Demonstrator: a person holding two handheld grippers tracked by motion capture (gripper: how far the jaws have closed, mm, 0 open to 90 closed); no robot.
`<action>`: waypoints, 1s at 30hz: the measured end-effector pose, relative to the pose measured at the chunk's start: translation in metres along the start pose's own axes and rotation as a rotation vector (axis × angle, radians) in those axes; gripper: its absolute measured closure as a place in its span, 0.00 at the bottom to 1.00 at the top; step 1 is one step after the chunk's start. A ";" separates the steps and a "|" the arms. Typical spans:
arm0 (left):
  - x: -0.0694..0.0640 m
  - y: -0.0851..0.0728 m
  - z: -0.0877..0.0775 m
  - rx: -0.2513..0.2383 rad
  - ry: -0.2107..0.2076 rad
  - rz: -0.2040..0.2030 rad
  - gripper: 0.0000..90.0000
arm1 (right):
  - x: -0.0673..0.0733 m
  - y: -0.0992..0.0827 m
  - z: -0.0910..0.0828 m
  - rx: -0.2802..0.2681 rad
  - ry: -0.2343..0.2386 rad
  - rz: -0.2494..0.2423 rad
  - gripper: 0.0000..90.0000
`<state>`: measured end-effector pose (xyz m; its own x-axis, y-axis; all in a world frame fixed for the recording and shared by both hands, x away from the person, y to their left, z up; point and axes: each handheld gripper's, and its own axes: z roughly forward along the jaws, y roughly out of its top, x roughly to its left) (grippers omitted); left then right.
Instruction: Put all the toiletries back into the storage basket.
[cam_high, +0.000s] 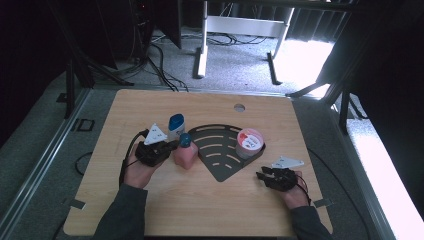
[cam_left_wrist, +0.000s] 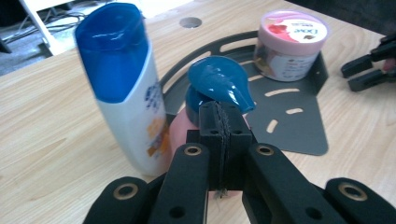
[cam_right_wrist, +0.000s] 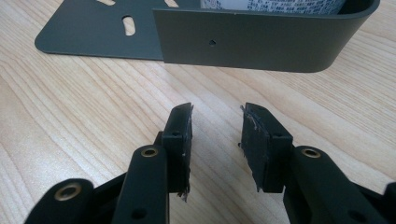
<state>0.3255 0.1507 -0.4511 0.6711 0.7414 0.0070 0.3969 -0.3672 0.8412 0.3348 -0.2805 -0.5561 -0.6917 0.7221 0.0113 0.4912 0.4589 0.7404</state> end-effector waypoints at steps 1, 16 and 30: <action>-0.002 0.001 0.000 -0.004 -0.011 0.002 0.99 | 0.000 0.000 0.000 0.000 0.000 0.000 0.70; -0.024 0.012 0.004 0.002 -0.090 0.065 0.99 | -0.001 0.000 0.000 -0.002 0.002 0.000 0.70; -0.029 0.014 0.005 0.009 -0.113 0.084 0.92 | -0.001 -0.001 -0.001 -0.001 0.007 0.006 0.69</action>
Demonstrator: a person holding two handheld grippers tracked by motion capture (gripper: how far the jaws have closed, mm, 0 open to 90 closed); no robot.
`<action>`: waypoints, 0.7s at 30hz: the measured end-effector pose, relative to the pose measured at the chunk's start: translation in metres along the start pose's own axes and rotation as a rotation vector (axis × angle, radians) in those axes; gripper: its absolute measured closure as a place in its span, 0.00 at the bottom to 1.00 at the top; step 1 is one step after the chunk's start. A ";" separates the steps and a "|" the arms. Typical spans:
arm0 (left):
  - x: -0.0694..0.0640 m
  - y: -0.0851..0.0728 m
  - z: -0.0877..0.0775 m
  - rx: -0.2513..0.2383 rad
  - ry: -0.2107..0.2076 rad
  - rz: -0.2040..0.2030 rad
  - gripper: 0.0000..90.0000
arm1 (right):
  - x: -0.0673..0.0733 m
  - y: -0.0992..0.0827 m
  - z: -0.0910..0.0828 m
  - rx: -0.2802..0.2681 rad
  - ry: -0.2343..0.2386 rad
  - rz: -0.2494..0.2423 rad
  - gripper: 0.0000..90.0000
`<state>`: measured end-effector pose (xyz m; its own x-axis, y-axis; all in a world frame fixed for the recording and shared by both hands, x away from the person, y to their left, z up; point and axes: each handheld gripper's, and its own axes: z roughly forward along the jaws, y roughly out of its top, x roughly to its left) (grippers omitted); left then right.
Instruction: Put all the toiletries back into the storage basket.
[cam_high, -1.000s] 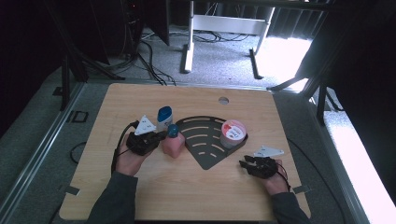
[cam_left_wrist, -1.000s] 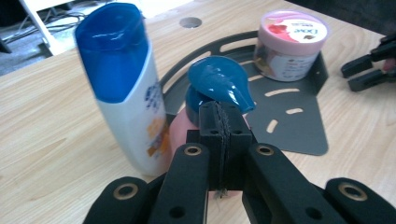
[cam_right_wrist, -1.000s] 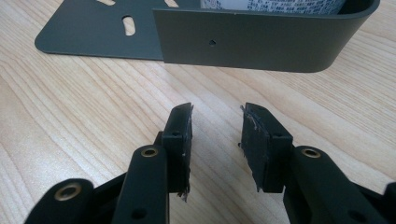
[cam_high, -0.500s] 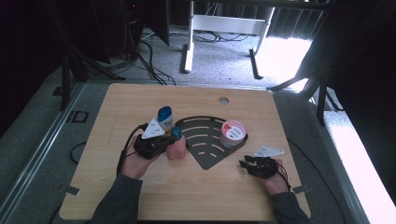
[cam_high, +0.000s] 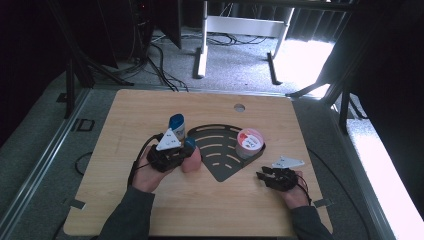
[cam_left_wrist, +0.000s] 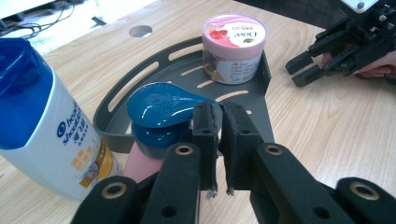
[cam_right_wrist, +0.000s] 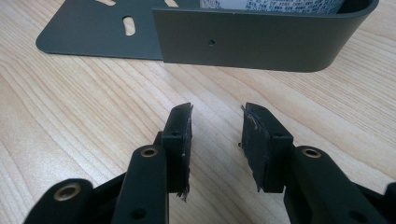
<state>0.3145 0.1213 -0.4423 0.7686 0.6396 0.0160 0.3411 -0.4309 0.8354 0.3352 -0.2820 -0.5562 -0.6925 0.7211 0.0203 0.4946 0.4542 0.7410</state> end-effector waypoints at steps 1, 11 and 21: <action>0.000 0.000 0.000 0.002 0.002 -0.003 0.90 | 0.000 0.000 0.000 0.000 0.000 -0.001 0.69; 0.008 -0.003 -0.002 0.003 0.018 -0.052 0.64 | -0.001 0.000 0.000 -0.001 -0.001 -0.002 0.67; 0.012 -0.005 0.005 0.046 0.036 -0.070 0.46 | -0.001 -0.001 0.000 -0.001 -0.003 -0.003 0.67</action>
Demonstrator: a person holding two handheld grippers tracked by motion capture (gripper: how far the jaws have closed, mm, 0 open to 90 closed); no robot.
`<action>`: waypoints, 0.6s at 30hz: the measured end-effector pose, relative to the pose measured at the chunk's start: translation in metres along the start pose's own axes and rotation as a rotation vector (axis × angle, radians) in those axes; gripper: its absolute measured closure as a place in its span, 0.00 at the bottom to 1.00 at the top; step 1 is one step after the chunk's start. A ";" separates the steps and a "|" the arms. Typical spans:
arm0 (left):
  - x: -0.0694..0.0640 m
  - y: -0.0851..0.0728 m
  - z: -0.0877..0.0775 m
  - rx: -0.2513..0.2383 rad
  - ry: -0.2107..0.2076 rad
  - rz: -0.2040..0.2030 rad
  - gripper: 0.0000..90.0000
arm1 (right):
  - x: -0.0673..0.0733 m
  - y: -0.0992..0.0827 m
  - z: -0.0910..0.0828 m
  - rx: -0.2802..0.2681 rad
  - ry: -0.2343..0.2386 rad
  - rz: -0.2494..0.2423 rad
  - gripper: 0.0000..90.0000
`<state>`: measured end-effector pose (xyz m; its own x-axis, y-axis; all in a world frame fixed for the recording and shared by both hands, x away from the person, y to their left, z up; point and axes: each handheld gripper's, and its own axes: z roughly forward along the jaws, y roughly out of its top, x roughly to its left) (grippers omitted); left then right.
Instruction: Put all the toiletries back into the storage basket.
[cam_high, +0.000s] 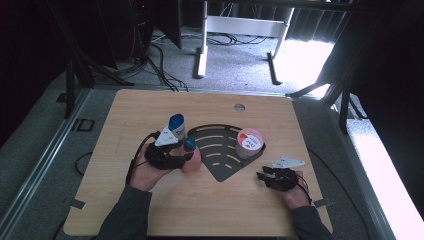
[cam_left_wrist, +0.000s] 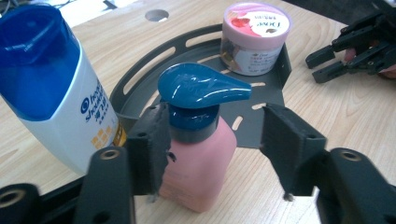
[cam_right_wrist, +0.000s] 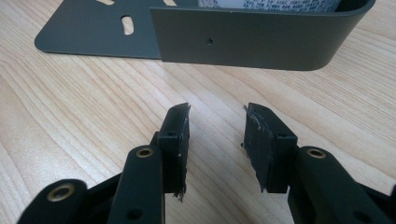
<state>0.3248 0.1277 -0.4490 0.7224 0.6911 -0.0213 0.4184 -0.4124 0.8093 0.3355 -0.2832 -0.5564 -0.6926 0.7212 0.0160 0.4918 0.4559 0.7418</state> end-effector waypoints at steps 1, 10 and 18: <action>0.001 0.000 0.002 0.000 0.003 -0.006 0.45 | 0.000 0.000 0.000 0.001 0.001 0.003 0.67; 0.007 -0.001 0.011 0.009 0.001 -0.029 0.38 | -0.001 0.000 0.000 0.001 0.000 0.004 0.66; 0.009 0.000 0.021 0.022 -0.011 -0.036 0.30 | -0.001 0.000 -0.001 0.001 -0.001 0.006 0.66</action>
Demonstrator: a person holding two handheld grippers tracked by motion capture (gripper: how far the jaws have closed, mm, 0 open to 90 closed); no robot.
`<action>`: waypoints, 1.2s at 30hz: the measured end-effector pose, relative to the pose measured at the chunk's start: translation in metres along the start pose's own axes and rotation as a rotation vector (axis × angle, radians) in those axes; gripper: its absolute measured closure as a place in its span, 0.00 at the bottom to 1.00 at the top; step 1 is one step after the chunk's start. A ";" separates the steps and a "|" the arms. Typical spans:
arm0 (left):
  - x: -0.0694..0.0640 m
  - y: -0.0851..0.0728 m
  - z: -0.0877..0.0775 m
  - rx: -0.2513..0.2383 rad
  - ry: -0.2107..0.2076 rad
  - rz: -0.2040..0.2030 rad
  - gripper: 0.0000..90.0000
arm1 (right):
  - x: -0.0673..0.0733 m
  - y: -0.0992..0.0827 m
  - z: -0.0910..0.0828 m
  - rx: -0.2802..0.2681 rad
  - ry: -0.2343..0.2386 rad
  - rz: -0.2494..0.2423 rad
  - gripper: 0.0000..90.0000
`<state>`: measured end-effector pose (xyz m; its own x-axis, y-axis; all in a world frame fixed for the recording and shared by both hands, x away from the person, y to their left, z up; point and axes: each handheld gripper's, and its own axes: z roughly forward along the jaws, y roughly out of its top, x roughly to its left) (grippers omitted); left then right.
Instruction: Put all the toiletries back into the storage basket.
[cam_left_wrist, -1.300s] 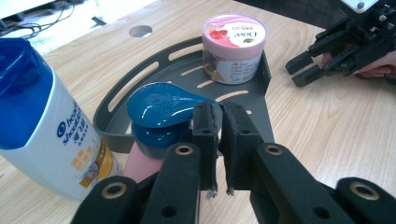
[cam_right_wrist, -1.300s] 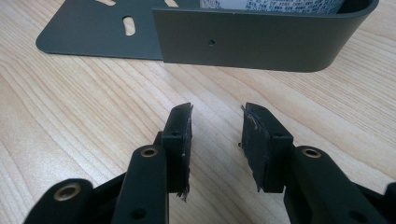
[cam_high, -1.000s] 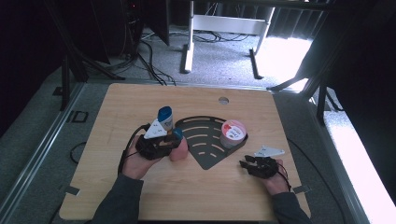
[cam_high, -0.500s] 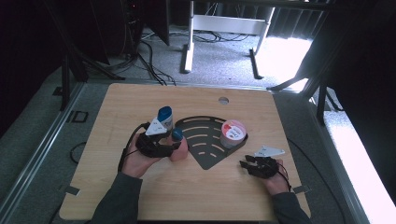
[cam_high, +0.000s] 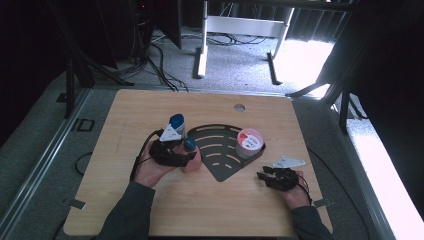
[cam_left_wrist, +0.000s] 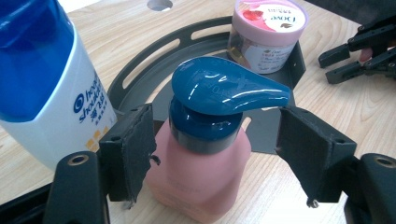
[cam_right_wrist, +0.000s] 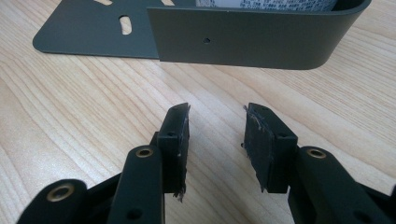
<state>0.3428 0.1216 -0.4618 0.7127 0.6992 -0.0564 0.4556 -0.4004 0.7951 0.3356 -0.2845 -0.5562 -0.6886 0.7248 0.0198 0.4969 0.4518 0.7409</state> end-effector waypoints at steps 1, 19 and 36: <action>0.000 0.000 0.001 0.006 -0.001 0.002 0.30 | 0.000 0.000 0.000 0.000 0.000 0.000 0.66; 0.006 0.002 0.013 0.029 0.004 -0.017 0.20 | -0.002 -0.001 -0.001 -0.002 -0.003 0.004 0.66; 0.008 0.004 0.024 0.047 0.005 -0.023 0.26 | -0.002 -0.001 -0.001 -0.004 -0.003 0.004 0.66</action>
<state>0.3628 0.1115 -0.4737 0.6994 0.7112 -0.0711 0.4963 -0.4115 0.7645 0.3362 -0.2873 -0.5565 -0.6850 0.7283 0.0204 0.4975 0.4470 0.7434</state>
